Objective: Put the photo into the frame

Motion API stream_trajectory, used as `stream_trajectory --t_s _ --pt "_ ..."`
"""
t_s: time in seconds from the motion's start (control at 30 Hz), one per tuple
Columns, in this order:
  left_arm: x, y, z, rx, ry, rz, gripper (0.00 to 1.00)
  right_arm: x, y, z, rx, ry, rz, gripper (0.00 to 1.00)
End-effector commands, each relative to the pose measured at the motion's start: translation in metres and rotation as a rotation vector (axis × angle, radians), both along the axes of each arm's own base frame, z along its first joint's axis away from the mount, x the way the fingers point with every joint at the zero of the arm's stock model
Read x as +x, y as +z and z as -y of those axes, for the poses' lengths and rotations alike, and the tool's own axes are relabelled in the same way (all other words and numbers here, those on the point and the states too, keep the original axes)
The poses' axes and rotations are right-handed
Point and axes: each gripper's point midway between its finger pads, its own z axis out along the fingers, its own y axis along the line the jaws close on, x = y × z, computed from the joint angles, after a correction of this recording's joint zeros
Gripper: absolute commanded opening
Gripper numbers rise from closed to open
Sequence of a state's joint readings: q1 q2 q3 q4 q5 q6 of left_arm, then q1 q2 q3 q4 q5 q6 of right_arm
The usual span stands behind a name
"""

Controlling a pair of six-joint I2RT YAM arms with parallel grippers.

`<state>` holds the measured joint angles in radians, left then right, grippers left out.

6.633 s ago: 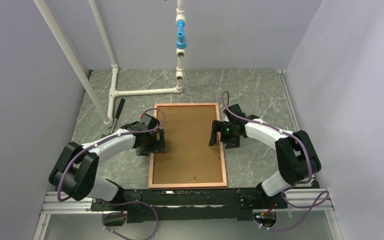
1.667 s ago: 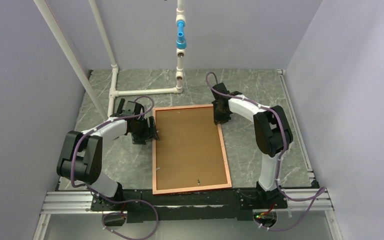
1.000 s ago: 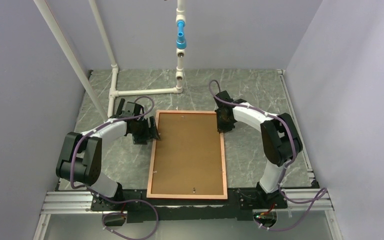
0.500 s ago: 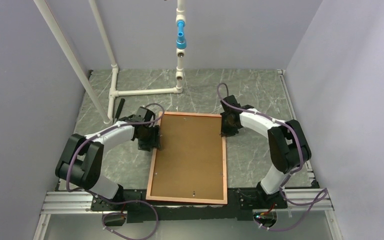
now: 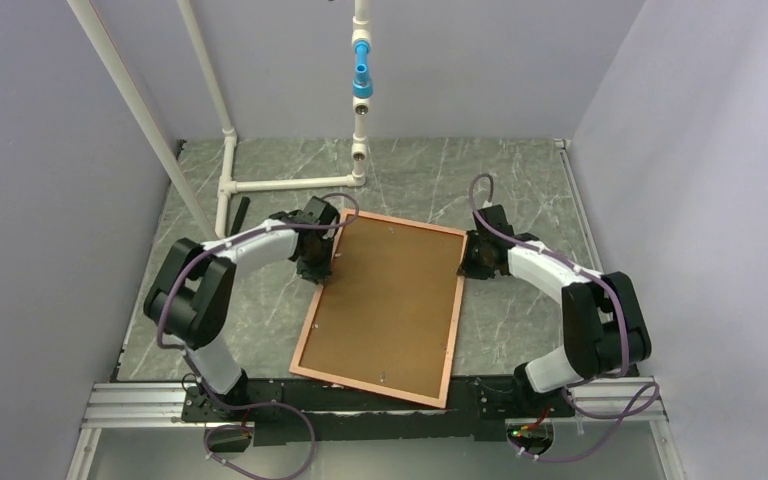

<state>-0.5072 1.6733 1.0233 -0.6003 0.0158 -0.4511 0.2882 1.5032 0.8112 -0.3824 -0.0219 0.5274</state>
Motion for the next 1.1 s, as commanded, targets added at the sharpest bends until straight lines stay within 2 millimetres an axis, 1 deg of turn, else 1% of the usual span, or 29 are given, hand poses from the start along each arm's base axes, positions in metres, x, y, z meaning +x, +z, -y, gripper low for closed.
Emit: stream_trajectory --t_s 0.0,0.07,0.13,0.17,0.37,0.43,0.47,0.5,0.53,0.6,0.67,0.73,0.83,0.93,1.0,1.07 --pt "0.046 0.019 0.015 0.036 -0.047 0.114 0.00 -0.044 0.000 -0.012 0.097 0.014 -0.086 0.01" --pt "0.060 0.023 0.025 0.037 -0.072 0.126 0.00 -0.054 -0.002 -0.014 0.126 0.011 -0.092 0.02" --pt "0.071 0.021 0.033 0.052 -0.095 0.129 0.00 -0.065 -0.003 -0.016 0.156 0.006 -0.099 0.03" --pt "0.079 0.025 0.039 0.056 -0.109 0.142 0.00 -0.070 -0.003 -0.017 0.172 0.006 -0.097 0.04" --pt "0.099 0.027 0.061 0.115 -0.166 0.169 0.01 -0.100 -0.007 -0.025 0.255 0.024 -0.118 0.09" --pt "0.101 0.028 0.062 0.140 -0.163 0.170 0.05 -0.108 -0.008 -0.026 0.263 0.039 -0.121 0.14" --pt "0.100 0.027 0.059 0.158 -0.155 0.165 0.09 -0.110 -0.006 -0.025 0.262 0.043 -0.116 0.20" --pt "0.099 0.028 0.056 0.170 -0.146 0.169 0.16 -0.110 -0.004 -0.023 0.255 0.046 -0.107 0.27" --pt "0.098 0.030 0.052 0.183 -0.135 0.175 0.26 -0.110 -0.001 -0.022 0.246 0.048 -0.095 0.32" --pt "0.094 0.036 0.042 0.204 -0.109 0.196 0.54 -0.104 0.009 -0.020 0.233 0.058 -0.058 0.44" --pt "0.087 0.046 0.032 0.214 -0.078 0.219 0.76 -0.093 0.024 -0.021 0.222 0.077 -0.011 0.55" --pt "0.077 0.059 0.023 0.207 -0.049 0.245 0.87 -0.081 0.039 -0.022 0.209 0.098 0.031 0.65" --pt "0.059 0.085 0.011 0.162 -0.010 0.295 0.92 -0.060 0.057 -0.022 0.172 0.131 0.085 0.78" --pt "0.035 0.101 0.000 0.109 0.037 0.313 0.94 -0.040 0.070 -0.022 0.137 0.150 0.121 0.88" --pt "0.014 0.102 -0.007 0.068 0.060 0.299 0.95 -0.025 0.077 -0.022 0.110 0.155 0.140 0.93" --pt "-0.005 0.101 -0.009 0.017 0.075 0.279 0.95 -0.008 0.085 -0.022 0.086 0.154 0.161 0.97"
